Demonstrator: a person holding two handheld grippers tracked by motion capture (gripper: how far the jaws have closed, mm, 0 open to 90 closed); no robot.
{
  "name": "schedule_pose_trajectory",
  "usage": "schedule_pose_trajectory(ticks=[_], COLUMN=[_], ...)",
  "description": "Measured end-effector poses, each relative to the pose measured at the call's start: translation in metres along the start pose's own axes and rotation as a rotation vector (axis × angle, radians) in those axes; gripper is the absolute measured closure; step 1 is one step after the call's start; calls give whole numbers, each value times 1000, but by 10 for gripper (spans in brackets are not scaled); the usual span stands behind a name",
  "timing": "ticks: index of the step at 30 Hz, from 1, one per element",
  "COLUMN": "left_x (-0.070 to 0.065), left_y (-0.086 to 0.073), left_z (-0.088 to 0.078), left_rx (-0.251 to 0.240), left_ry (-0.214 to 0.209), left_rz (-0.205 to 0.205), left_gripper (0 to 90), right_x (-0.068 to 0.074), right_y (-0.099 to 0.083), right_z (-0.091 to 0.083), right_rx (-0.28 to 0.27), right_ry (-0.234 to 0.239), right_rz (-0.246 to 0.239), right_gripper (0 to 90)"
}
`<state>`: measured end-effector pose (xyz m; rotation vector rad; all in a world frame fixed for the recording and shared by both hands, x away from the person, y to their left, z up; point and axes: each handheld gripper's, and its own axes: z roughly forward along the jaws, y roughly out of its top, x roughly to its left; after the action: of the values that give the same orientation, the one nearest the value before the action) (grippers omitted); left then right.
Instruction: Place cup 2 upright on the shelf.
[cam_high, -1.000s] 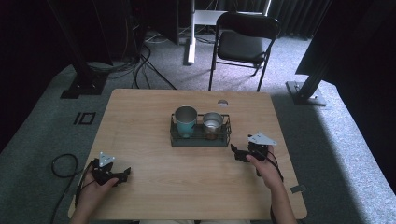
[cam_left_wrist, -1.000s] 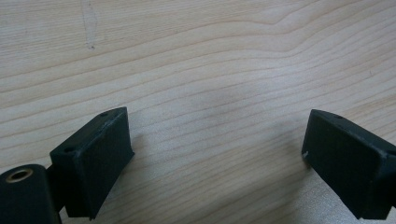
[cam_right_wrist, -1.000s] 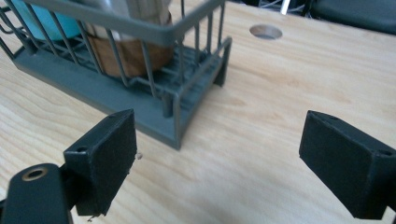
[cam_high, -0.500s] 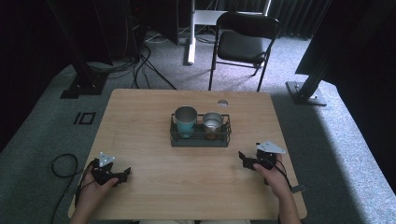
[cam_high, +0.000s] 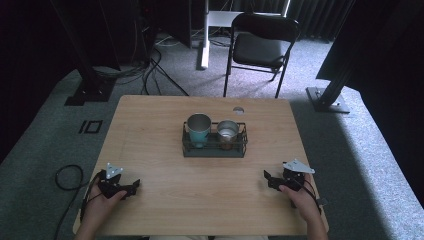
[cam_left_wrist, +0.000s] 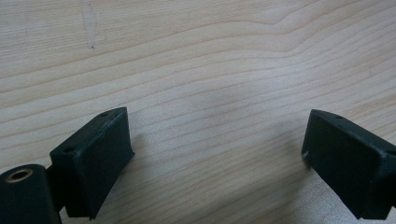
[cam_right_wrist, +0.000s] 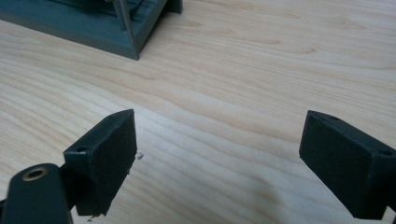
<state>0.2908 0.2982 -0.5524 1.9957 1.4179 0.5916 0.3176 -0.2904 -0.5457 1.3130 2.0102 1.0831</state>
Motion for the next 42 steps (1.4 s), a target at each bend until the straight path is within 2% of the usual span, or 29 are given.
schedule_pose_trajectory(ticks=[13,23,31,33,39,42], left_x=[0,0,0,0,0,0], left_y=[0,0,0,0,0,0], left_z=[0,0,0,0,0,0], left_rx=[0,0,0,0,0,0], left_ry=[0,0,0,0,0,0], left_rz=[0,0,0,0,0,0], left_gripper=[89,89,89,89,89,89], right_x=[-6,-10,-7,-7,-7,-7], right_y=[-16,-24,-27,-28,-31,-32], right_z=[-14,-23,-25,-25,-28,-30], right_rx=[45,98,154,158,168,169], right_ry=[-62,-140,-160,-159,-137,-136], right_rz=[28,61,69,65,108,111], right_gripper=[109,109,109,109,109,109])
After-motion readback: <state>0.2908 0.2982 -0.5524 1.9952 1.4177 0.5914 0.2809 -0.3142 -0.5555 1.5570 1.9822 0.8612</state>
